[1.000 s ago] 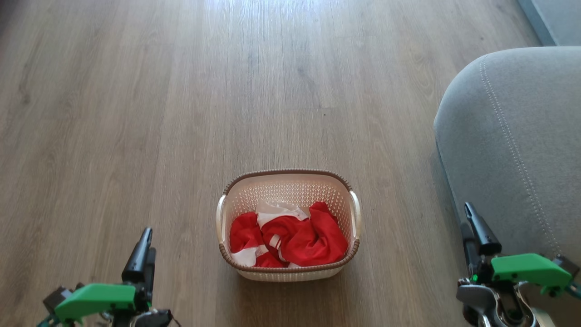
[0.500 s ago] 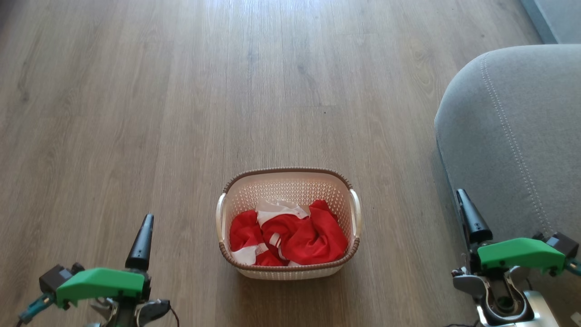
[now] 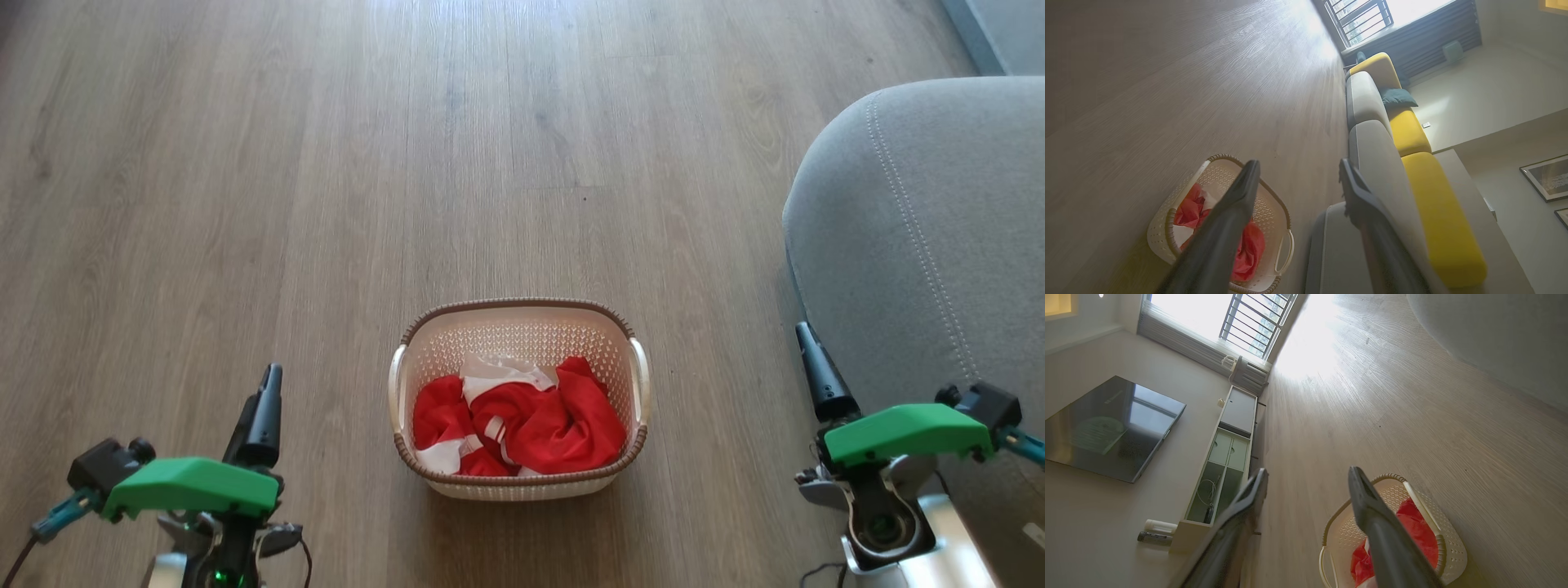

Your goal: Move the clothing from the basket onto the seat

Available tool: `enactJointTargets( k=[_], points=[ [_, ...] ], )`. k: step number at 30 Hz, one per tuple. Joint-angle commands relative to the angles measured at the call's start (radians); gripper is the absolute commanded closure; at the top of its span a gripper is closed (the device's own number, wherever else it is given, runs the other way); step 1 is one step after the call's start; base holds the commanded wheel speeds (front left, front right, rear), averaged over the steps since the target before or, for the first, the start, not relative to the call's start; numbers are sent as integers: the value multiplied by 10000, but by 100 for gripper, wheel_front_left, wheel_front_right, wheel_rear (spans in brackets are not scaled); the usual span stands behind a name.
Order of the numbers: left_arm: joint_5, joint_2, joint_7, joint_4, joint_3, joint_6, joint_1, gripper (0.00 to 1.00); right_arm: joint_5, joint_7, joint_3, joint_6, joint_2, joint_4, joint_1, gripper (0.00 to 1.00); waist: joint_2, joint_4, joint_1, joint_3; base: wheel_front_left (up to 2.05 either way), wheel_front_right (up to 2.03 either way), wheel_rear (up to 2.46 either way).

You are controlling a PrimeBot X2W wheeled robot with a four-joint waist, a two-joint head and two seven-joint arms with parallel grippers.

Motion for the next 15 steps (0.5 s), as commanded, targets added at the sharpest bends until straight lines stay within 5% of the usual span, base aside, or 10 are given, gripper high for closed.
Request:
enactJointTargets(
  k=[1,15],
  points=[
    [357,227,-126,-313,40,-40,-646,0,-313,-159,152,0,-181,-275,-657,0,0,-3,-1,-6,0,0,0],
    [2369,375,-535,-119,-201,-53,-1058,0,-2012,-571,541,0,-258,192,-1177,0,0,-16,-1,6,0,0,0]
  ],
)
